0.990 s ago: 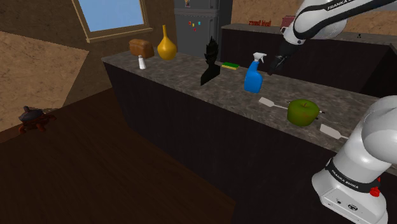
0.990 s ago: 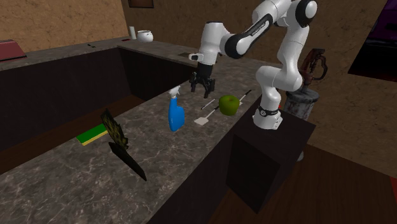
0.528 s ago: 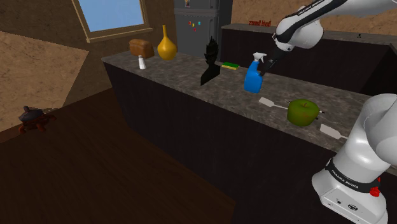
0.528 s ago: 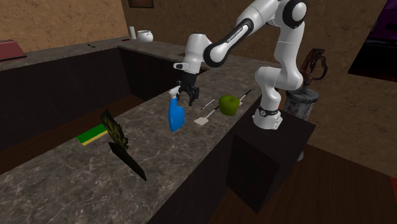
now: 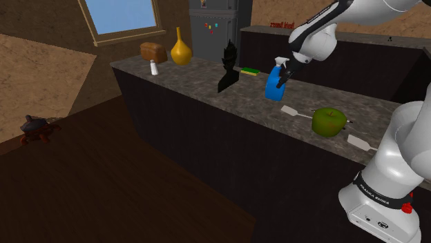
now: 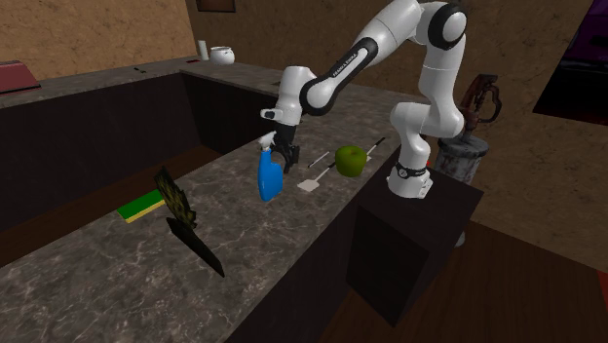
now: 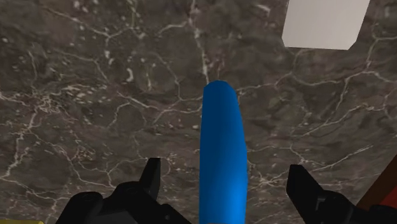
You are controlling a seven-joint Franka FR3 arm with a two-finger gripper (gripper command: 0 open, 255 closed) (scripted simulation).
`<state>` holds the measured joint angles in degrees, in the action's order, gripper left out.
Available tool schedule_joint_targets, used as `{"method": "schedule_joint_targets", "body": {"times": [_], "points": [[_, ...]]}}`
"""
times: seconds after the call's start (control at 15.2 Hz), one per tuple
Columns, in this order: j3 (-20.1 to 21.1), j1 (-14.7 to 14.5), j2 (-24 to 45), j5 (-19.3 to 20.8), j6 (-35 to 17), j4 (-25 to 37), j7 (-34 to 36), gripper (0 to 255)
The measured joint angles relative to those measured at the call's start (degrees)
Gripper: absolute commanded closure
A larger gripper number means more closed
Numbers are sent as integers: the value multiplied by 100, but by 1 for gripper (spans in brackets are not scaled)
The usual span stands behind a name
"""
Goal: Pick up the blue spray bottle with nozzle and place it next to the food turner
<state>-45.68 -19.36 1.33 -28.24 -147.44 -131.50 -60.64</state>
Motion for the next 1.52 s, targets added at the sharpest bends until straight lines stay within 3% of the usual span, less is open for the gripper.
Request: {"method": "schedule_joint_targets", "body": {"times": [0.46, 0.53, 1.19, 1.52], "points": [[24, 7, 147, -234, -40, 30, -162, 0], [24, 7, 148, -236, -40, 30, -163, 255], [24, 7, 148, -237, -40, 30, -163, 255], [-12, -19, -145, 284, 130, 84, 265, 255]]}}
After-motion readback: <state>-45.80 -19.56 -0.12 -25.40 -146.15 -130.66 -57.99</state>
